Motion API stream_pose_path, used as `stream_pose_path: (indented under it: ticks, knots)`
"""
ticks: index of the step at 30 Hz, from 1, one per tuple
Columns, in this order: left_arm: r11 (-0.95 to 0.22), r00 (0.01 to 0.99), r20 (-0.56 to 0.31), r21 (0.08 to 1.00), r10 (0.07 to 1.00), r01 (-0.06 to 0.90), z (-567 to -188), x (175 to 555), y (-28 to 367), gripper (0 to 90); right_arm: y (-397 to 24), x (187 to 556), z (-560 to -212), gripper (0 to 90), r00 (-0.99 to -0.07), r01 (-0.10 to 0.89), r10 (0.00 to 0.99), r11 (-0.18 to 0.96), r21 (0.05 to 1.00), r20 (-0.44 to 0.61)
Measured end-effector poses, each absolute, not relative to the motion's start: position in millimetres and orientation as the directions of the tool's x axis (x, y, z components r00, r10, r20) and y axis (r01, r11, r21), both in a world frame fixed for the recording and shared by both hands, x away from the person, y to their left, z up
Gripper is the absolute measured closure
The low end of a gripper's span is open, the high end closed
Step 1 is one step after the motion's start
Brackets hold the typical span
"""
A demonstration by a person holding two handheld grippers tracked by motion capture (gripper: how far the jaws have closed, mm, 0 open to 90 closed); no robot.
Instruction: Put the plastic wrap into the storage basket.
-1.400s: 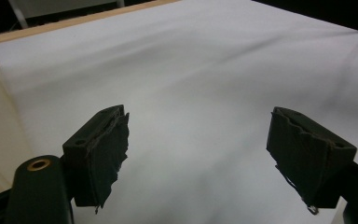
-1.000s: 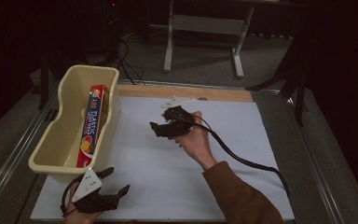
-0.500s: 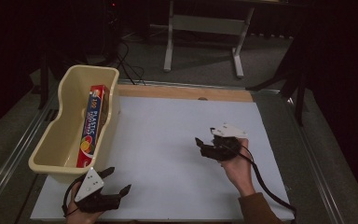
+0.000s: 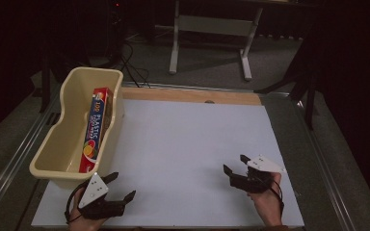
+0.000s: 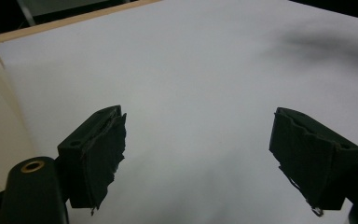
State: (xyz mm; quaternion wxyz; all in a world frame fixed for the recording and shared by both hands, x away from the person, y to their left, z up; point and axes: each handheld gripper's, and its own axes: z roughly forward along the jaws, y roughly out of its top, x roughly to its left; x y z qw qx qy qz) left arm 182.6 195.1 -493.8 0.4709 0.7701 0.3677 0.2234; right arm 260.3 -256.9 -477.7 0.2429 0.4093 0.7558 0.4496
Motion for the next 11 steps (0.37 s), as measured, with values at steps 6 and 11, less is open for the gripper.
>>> stream_pose_path:
  ticks: [6, 11]
  knots:
    - [-0.292, 0.635, 0.0, 0.888, 0.772, 0.355, -493.5, 182.7, 194.4, 17.6, -274.2, 240.8, -483.3, 14.6, -0.548, 0.373, 0.836, 0.249, 0.894, -0.004]
    - [-0.294, 0.636, 0.001, 0.888, 0.772, 0.355, -493.2, 183.3, 193.6, 17.6, -280.2, 239.0, -482.8, 14.3, -0.544, 0.357, 0.839, 0.241, 0.902, -0.009]
